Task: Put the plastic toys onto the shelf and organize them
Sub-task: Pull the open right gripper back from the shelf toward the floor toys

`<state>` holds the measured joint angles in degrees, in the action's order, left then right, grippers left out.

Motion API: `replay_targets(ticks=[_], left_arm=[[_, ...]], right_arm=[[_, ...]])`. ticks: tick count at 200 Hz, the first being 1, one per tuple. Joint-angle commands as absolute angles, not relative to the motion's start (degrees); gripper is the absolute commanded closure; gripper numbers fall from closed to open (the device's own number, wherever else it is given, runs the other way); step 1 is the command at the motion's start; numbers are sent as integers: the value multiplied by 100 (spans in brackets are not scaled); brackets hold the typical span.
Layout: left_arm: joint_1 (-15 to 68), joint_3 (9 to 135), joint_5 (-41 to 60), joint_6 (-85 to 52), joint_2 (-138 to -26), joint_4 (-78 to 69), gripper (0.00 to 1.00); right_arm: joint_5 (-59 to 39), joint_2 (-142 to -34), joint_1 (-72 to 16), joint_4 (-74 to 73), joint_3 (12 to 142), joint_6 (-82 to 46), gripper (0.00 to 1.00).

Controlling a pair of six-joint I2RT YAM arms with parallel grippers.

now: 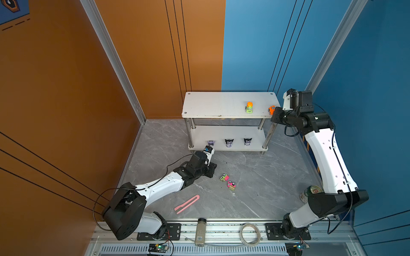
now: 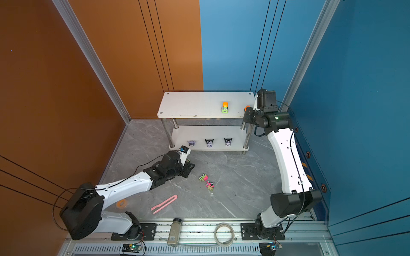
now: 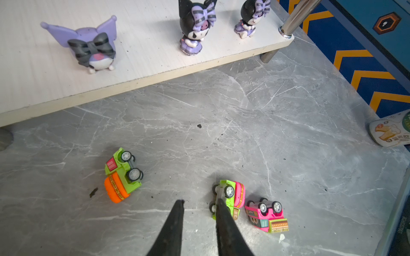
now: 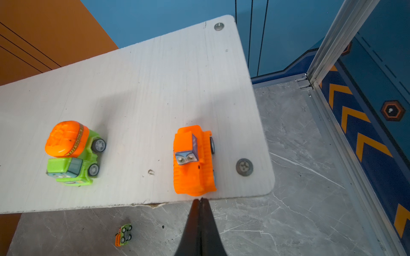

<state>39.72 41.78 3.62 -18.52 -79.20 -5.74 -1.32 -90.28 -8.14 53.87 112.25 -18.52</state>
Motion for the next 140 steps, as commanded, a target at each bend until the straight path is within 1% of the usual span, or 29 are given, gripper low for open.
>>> replay_targets(ticks=[1,140], left_arm=[[4022,4323,265,-1898,-7904,-457,73],[4068,4345,204,-1893,-7910,-405,73]], right_arm=[[-193,-9095,-765,5312,11442,-1956,100],[-292,-9288,-705,5306,11540,-1882,100]])
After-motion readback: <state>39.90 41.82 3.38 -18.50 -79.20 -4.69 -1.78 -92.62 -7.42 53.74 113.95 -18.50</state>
